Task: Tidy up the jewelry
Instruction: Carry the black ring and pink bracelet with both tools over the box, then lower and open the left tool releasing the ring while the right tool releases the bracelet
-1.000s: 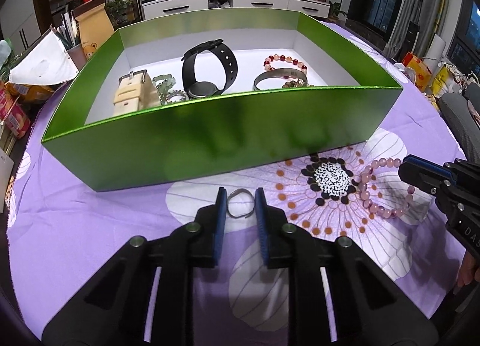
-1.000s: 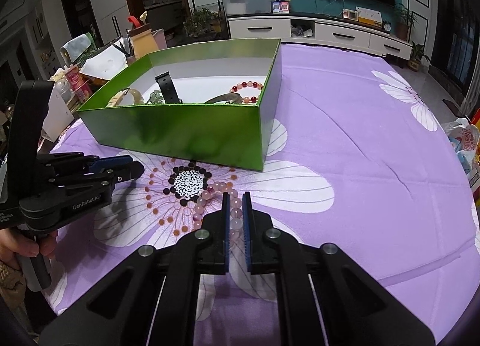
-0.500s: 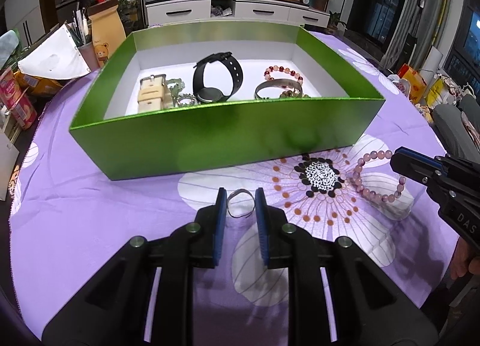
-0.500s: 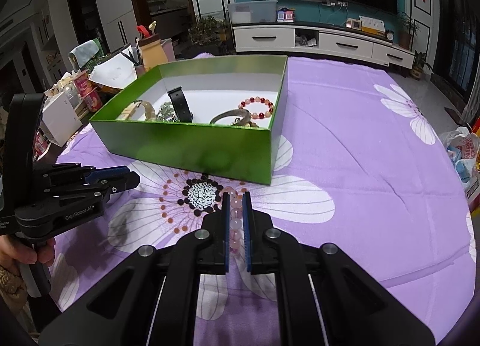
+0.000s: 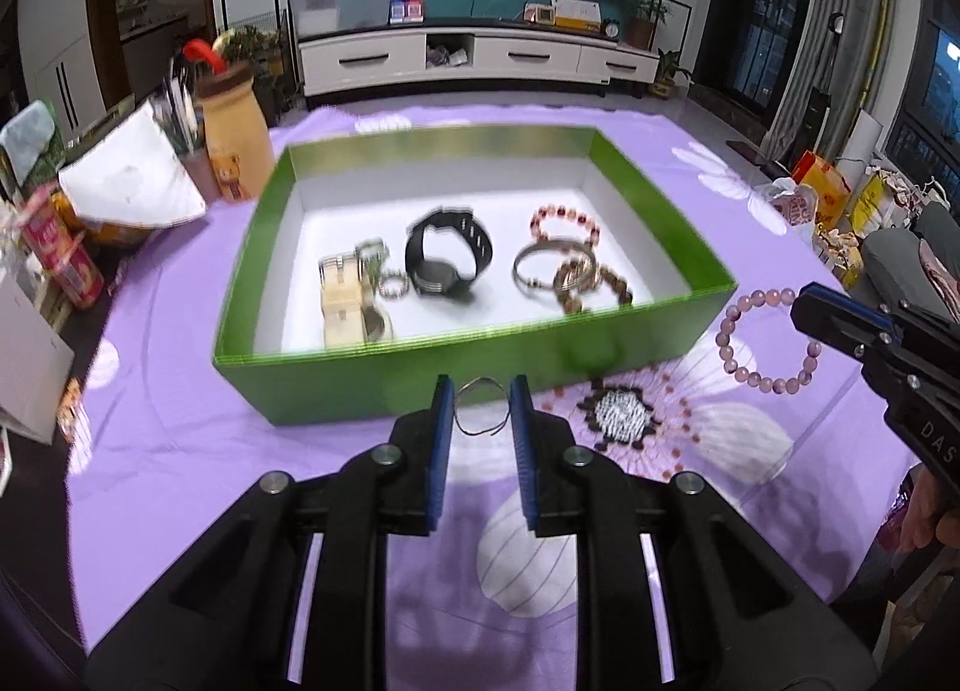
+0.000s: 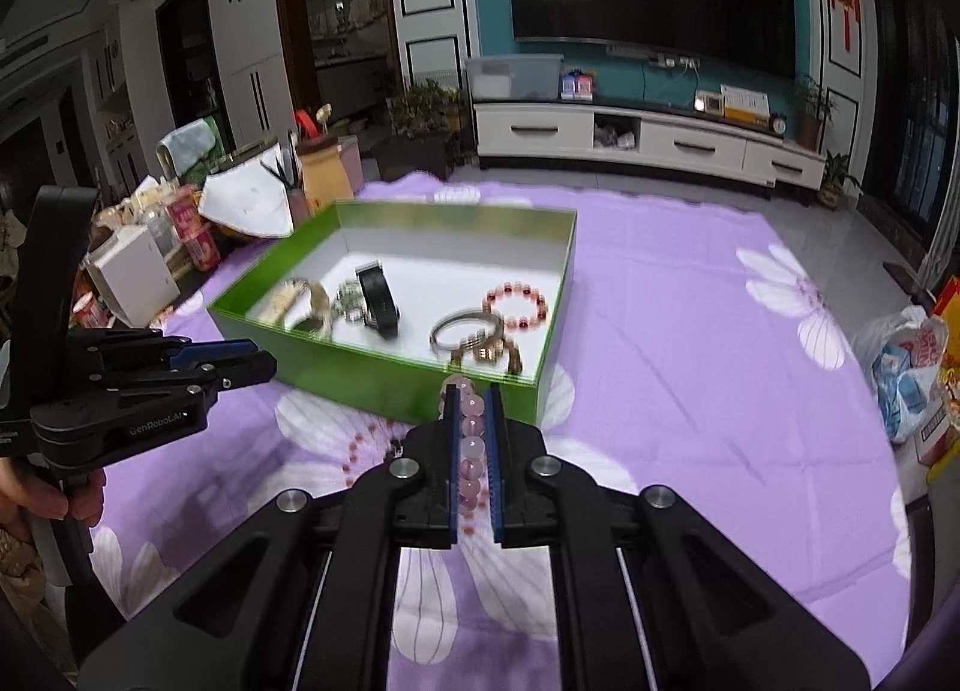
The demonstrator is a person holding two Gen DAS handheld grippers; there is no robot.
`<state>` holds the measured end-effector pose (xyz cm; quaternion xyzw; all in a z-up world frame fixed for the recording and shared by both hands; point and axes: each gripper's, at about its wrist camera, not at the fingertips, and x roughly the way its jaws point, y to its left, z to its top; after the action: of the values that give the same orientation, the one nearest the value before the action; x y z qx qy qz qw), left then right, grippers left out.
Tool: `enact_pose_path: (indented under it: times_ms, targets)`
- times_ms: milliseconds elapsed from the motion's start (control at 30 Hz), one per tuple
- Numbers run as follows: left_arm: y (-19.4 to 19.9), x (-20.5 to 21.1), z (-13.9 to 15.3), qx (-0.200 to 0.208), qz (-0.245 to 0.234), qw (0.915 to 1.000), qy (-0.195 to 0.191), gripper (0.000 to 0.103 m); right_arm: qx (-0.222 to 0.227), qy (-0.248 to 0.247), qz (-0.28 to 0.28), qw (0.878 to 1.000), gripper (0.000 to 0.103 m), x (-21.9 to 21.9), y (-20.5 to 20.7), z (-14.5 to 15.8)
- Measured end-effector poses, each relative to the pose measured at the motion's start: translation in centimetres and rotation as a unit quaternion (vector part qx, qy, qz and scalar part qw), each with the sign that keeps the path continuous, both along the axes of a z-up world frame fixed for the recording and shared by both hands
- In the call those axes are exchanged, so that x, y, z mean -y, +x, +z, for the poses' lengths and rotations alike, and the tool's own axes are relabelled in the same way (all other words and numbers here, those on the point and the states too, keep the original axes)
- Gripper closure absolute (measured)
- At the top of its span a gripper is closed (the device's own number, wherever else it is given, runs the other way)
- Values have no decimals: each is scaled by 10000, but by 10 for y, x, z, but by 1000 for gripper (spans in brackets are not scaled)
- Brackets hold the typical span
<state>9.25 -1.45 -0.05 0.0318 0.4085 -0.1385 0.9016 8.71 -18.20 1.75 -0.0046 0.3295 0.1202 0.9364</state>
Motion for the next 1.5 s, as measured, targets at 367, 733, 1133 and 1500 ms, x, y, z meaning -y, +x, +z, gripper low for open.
enact_pose_path:
  times_ms: [367, 733, 1133, 1500]
  targets:
    - [38, 3, 46, 366, 4, 9993, -87, 84, 514, 167, 32, 9985, 96, 1, 34, 44]
    - [90, -6, 49, 277, 176, 9994, -125, 84, 402, 248, 150, 9988, 96, -7, 79, 43]
    - [147, -26, 20, -241, 516, 9976, -390, 84, -89, 432, 281, 9986, 96, -23, 122, 14]
    - [163, -19, -4, -475, 578, 9971, -163, 84, -459, 401, 321, 9976, 96, -32, 139, -12]
